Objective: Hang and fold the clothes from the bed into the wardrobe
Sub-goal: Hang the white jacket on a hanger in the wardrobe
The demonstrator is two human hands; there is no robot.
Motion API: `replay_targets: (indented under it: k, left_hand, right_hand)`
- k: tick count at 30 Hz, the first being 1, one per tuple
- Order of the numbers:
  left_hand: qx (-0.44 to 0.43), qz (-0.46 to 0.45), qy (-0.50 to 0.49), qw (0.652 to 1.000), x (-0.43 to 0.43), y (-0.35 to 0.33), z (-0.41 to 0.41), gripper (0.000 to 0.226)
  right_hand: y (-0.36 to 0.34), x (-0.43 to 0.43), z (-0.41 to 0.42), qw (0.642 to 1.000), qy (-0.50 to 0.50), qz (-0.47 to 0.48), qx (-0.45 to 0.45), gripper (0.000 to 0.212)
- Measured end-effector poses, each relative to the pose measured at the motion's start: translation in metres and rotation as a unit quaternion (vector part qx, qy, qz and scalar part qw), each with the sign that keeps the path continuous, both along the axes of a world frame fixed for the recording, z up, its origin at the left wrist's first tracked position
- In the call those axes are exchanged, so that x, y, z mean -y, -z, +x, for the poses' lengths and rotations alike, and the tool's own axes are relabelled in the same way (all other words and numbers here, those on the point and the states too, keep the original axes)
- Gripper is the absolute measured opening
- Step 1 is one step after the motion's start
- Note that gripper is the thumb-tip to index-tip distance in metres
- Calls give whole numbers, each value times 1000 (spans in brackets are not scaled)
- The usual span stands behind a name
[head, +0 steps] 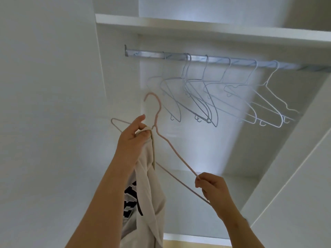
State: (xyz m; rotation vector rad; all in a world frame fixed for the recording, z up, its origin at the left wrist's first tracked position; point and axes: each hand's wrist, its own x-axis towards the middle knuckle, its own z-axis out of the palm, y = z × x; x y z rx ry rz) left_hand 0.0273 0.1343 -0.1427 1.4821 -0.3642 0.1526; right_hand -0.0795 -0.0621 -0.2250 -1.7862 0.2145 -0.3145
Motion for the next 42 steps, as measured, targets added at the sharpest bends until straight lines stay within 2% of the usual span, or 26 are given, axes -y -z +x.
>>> replay_targets:
  k: [2, 7, 11, 13, 17, 21, 24, 26, 29, 33, 36, 42]
  left_hand:
    - [7, 23, 29, 999, 10, 2, 0, 15]
    - [11, 84, 13, 996, 27, 11, -4, 26]
    - [8, 111, 41, 993, 48, 17, -14, 29]
    - [14, 145, 76, 986, 63, 20, -23, 33]
    - [34, 212, 73, 974, 74, 18, -27, 29]
    - [53, 266, -76, 959, 64, 16, -17, 17]
    - [0, 231, -110, 967, 57, 18, -8, 17]
    - [-35, 211, -109, 971, 55, 17, -3, 20]
    - [-71, 217, -114, 967, 52, 13, 6, 20]
    - [-92, 250, -134, 954, 44, 11, 19, 20]
    - [-108, 268, -155, 945, 39, 11, 30, 22]
    - [-135, 229, -187, 946, 21, 6, 51, 19]
  right_hand:
    - [-3, 6, -3, 1000, -9, -18, 0, 40]
    - [-8, 30, -8, 997, -9, -75, -24, 28]
    - [-22, 23, 4, 980, -87, -148, -103, 18]
    - [-33, 12, 17, 977, -109, -154, -97, 20]
    - [-51, 4, 31, 987, -61, -150, -21, 25]
    - [-41, 11, 23, 997, -9, -78, 1, 19]
    - [-31, 16, 16, 997, 52, -41, 29, 20]
    - [-32, 21, 13, 999, 37, -26, 30, 22]
    - [-40, 27, 10, 999, 28, 27, 22, 3]
    - [-40, 40, 6, 988, 151, 1, 38, 30]
    - [-39, 53, 1, 979, 202, -29, 25, 46]
    - [-39, 64, -5, 977, 211, -16, 41, 43]
